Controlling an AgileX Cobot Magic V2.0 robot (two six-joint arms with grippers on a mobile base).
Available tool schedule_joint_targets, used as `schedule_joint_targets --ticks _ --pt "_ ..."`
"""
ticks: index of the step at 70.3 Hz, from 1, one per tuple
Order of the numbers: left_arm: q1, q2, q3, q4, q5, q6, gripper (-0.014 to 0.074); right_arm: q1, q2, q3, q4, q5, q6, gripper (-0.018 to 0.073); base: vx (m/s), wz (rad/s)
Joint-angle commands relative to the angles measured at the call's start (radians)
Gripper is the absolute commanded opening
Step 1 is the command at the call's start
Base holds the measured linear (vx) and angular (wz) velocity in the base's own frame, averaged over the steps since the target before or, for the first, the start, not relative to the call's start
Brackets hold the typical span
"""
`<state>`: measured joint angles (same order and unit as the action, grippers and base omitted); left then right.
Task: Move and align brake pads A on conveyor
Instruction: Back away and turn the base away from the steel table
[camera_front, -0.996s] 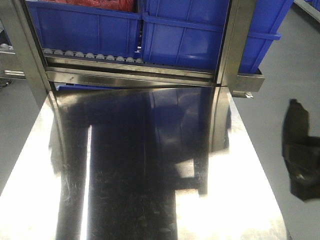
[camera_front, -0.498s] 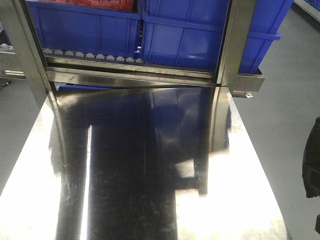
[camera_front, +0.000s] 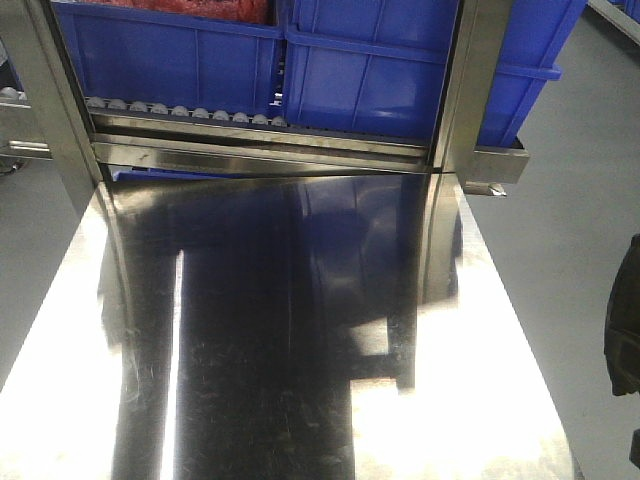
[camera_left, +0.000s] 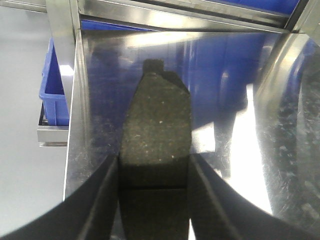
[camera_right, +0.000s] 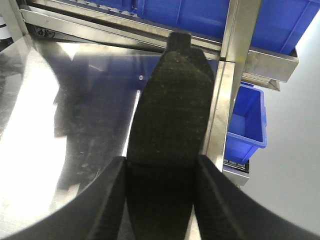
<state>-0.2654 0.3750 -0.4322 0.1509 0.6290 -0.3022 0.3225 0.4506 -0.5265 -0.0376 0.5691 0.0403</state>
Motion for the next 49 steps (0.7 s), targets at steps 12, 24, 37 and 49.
schedule_joint_targets --ticks 12,24,37,49 --pt "-0.002 0.006 -0.025 0.002 -0.084 -0.001 0.0128 -0.001 0.003 -0.031 -0.014 -0.099 -0.012 0.0038 0.0 0.0" --pt "-0.002 0.006 -0.025 0.002 -0.084 -0.001 0.0128 -0.001 0.003 -0.031 -0.014 -0.099 -0.012 0.0038 0.0 0.01" --pt "-0.002 0.007 -0.025 0.002 -0.084 -0.001 0.0128 -0.001 0.003 -0.031 -0.014 -0.099 -0.012 0.0038 -0.08 0.11" --pt "-0.002 0.007 -0.025 0.002 -0.084 -0.001 0.0128 -0.001 0.003 -0.031 -0.014 -0.099 -0.012 0.0038 -0.17 0.25"
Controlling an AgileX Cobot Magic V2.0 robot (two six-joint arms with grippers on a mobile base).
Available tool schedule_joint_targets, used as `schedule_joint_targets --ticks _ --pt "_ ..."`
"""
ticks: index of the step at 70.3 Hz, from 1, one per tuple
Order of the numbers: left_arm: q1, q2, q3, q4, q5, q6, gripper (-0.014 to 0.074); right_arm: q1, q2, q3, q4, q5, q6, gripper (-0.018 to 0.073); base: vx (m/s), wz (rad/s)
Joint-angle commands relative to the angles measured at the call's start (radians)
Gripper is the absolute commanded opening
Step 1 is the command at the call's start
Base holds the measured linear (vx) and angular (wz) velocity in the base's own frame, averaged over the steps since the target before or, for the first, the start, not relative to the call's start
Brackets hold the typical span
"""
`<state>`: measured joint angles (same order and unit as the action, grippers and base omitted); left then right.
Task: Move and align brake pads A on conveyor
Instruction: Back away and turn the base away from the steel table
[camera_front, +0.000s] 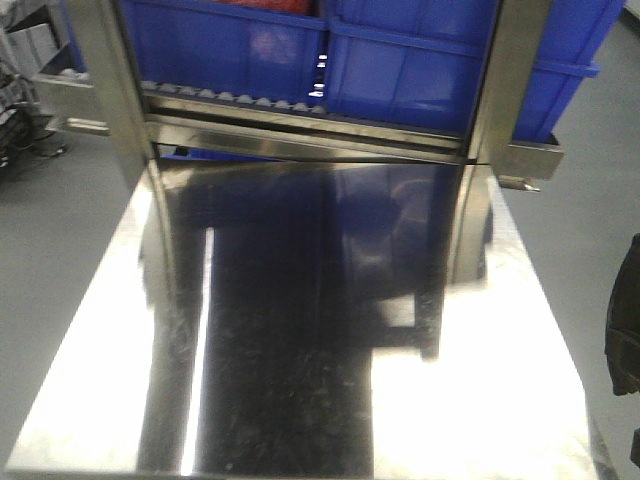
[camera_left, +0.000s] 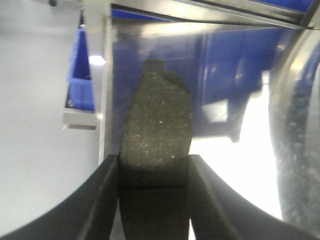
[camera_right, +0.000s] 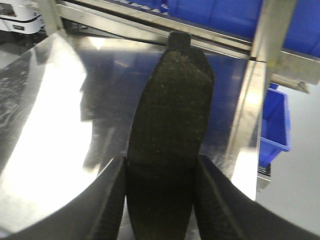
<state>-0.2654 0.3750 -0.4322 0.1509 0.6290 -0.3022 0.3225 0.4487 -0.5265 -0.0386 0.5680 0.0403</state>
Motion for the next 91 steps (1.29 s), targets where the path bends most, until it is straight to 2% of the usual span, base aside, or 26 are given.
schedule_joint_targets --ticks 1,35,91 --pt "-0.002 0.007 -0.025 0.002 -0.084 -0.001 0.0128 -0.001 0.004 -0.031 -0.013 -0.098 -0.012 0.0038 -0.16 0.32" --pt "-0.002 0.007 -0.025 0.002 -0.084 -0.001 0.0128 -0.001 0.004 -0.031 -0.013 -0.098 -0.012 0.0038 -0.12 0.5" --pt "-0.002 0.006 -0.025 0.002 -0.084 -0.001 0.0128 -0.001 0.004 -0.031 -0.013 -0.098 -0.012 0.0038 -0.03 0.64"
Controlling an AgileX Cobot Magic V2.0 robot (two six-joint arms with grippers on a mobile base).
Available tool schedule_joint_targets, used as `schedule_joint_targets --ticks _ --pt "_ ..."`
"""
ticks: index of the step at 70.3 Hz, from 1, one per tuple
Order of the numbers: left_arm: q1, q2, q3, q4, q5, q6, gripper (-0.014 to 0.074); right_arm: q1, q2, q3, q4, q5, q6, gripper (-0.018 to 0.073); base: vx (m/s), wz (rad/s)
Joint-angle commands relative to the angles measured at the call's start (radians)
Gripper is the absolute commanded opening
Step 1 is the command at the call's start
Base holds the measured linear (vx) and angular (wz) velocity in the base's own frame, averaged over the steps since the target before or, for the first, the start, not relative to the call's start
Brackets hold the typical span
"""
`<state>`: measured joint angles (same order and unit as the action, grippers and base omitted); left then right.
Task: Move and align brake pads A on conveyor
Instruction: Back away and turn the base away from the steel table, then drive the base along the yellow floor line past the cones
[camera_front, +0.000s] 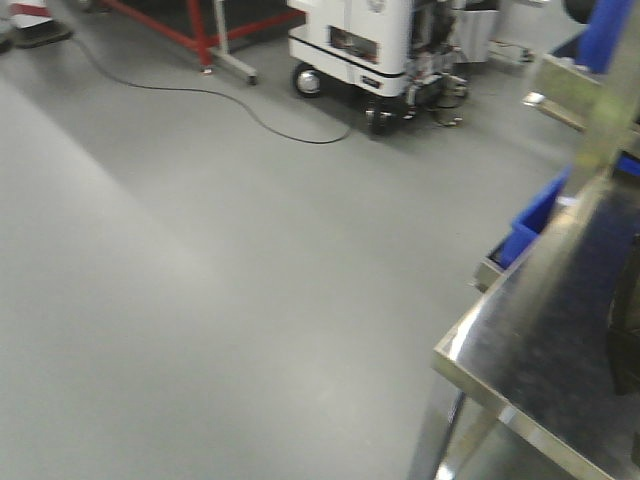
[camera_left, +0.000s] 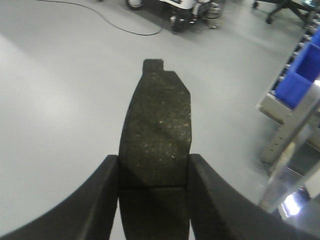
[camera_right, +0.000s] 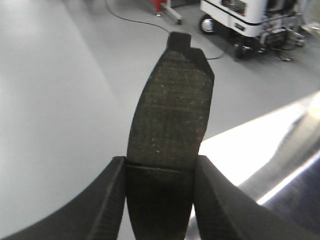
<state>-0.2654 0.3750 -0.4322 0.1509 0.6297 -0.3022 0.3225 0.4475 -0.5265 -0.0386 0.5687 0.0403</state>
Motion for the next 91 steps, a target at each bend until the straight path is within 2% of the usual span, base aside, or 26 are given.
schedule_joint_targets --ticks 1,91 --pt "-0.002 0.006 -0.025 0.002 -0.085 -0.001 0.0128 -0.001 0.006 -0.031 -0.013 -0.099 -0.012 0.0038 0.06 0.59" --pt "-0.002 0.006 -0.025 0.002 -0.085 -0.001 0.0128 -0.001 0.006 -0.031 -0.013 -0.099 -0.012 0.0038 0.16 0.6"
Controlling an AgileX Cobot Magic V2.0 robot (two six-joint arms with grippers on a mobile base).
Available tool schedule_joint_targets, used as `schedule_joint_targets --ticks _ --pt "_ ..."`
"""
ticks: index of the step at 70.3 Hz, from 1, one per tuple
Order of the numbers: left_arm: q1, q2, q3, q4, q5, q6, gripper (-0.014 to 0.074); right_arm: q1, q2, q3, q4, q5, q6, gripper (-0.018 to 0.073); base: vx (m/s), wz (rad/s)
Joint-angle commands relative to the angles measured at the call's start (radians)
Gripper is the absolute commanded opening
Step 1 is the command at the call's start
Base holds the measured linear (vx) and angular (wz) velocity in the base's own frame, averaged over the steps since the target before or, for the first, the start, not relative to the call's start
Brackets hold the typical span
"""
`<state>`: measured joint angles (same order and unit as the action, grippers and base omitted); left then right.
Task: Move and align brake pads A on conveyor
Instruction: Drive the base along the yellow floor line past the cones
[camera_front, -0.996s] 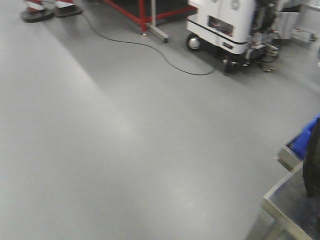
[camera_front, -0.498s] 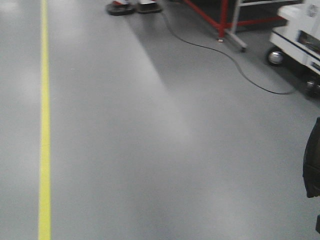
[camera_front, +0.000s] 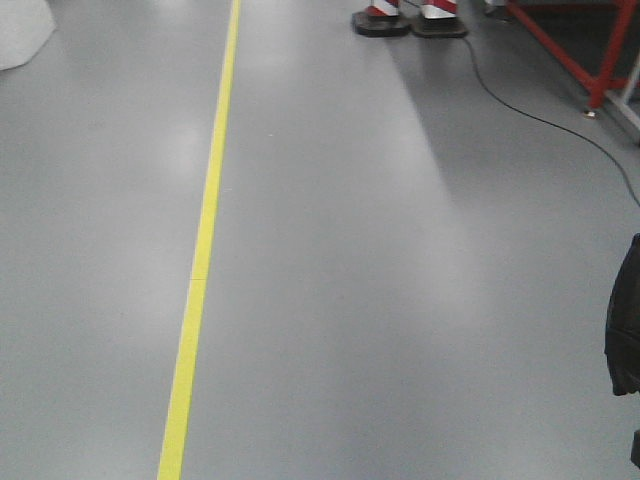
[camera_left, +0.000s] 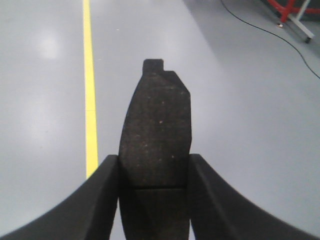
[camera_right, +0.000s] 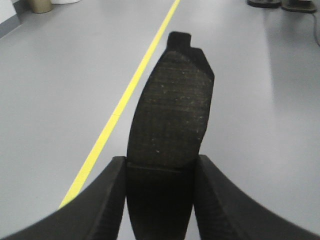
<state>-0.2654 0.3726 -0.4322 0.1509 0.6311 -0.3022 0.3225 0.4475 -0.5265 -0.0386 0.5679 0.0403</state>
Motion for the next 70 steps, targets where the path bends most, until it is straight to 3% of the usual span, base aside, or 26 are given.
schedule_joint_targets --ticks 1,28,70 --pt "-0.002 0.008 -0.025 0.002 -0.086 -0.001 0.0128 -0.001 0.006 -0.031 -0.013 -0.098 -0.012 0.0038 0.26 0.39" --pt "-0.002 0.008 -0.025 0.002 -0.086 -0.001 0.0128 -0.001 0.006 -0.031 -0.013 -0.098 -0.012 0.0038 0.34 0.23" --pt "-0.002 0.008 -0.025 0.002 -0.086 -0.001 0.0128 -0.001 0.006 -0.031 -0.013 -0.098 -0.012 0.0038 0.49 0.01"
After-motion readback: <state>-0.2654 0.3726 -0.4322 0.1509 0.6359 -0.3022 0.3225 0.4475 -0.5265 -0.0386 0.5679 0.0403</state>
